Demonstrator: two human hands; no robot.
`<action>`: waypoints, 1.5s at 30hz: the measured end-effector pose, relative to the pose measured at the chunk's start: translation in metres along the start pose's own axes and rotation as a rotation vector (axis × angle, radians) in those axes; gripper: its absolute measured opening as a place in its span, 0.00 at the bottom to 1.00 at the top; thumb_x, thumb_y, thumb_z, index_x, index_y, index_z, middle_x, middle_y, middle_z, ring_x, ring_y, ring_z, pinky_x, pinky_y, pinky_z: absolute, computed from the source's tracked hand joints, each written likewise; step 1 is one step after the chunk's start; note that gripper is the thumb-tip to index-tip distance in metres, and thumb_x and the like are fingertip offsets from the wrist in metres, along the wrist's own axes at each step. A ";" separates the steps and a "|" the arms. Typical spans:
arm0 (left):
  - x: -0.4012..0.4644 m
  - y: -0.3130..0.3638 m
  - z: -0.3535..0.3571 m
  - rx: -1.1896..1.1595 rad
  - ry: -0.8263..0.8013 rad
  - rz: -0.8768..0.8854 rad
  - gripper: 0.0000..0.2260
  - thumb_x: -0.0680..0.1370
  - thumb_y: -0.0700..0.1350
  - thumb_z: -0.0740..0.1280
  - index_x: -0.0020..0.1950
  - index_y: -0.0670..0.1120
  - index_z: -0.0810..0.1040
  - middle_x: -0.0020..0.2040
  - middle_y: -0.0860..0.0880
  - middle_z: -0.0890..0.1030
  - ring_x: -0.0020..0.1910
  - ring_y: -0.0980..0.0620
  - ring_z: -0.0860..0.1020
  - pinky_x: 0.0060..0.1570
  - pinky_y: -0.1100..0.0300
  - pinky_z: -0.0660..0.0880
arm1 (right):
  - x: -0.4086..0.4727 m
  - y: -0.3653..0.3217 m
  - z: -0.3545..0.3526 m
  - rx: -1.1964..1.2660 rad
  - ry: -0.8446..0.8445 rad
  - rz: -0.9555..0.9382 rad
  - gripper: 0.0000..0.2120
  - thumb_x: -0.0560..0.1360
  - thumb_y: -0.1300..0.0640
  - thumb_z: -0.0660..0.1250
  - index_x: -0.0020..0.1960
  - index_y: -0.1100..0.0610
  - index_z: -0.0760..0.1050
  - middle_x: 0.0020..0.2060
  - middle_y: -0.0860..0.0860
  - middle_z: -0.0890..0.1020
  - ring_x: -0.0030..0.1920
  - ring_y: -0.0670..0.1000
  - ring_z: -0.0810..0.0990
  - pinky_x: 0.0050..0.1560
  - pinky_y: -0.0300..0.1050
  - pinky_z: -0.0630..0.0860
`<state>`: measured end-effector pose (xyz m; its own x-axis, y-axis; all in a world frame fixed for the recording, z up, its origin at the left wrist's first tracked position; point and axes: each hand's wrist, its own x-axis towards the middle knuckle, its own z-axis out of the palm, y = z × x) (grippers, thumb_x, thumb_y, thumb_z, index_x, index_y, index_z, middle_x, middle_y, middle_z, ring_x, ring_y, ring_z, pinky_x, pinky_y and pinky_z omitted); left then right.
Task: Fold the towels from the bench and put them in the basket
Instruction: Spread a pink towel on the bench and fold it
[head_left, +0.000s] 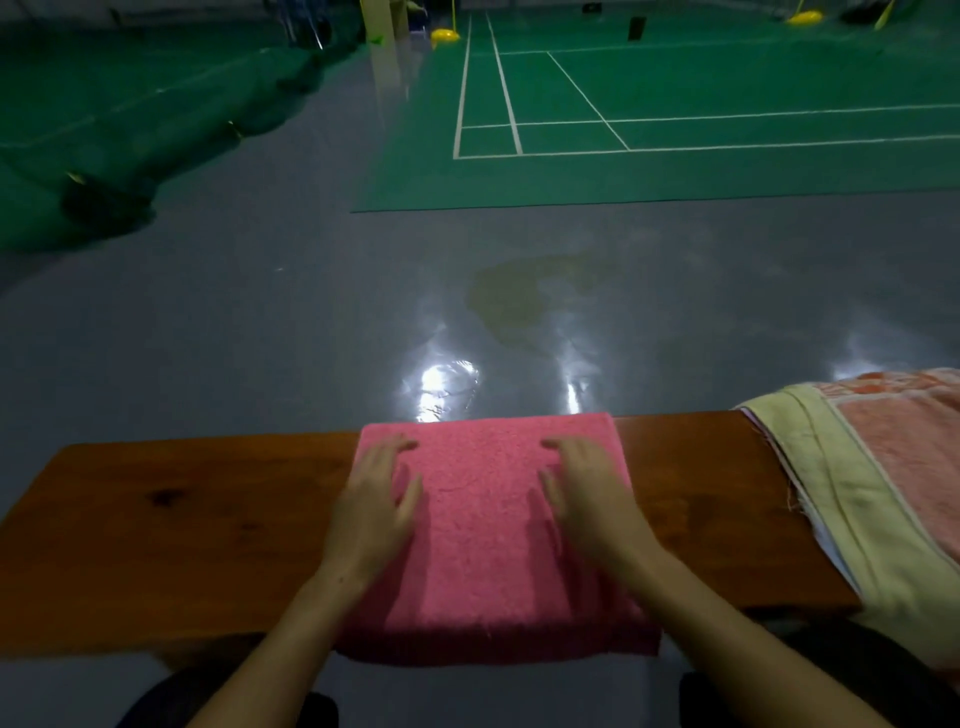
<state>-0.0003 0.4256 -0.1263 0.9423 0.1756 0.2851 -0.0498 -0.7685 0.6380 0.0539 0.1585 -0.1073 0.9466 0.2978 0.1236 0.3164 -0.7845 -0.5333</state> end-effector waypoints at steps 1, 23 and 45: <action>-0.011 0.001 0.005 0.104 -0.047 0.026 0.17 0.82 0.49 0.67 0.71 0.51 0.76 0.73 0.49 0.76 0.74 0.47 0.73 0.74 0.45 0.70 | -0.016 -0.009 0.009 -0.030 -0.066 -0.009 0.22 0.85 0.51 0.60 0.76 0.57 0.70 0.72 0.57 0.74 0.74 0.58 0.70 0.78 0.55 0.64; -0.049 0.016 0.032 0.570 -0.224 -0.126 0.37 0.79 0.70 0.41 0.85 0.55 0.57 0.86 0.44 0.51 0.85 0.39 0.47 0.82 0.38 0.44 | -0.087 0.041 -0.021 -0.146 0.005 0.349 0.15 0.77 0.37 0.64 0.48 0.48 0.76 0.47 0.48 0.80 0.47 0.51 0.78 0.48 0.55 0.81; 0.002 0.090 0.042 -0.061 -0.166 0.306 0.13 0.81 0.52 0.65 0.64 0.55 0.80 0.52 0.57 0.83 0.49 0.59 0.80 0.49 0.49 0.81 | -0.063 0.021 -0.033 0.570 0.244 0.294 0.14 0.75 0.59 0.77 0.56 0.51 0.75 0.49 0.44 0.83 0.48 0.39 0.82 0.47 0.37 0.80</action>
<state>0.0111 0.3304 -0.0982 0.9215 -0.1629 0.3526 -0.3528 -0.7308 0.5843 0.0029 0.1048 -0.0985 0.9962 -0.0672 0.0553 0.0252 -0.3856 -0.9223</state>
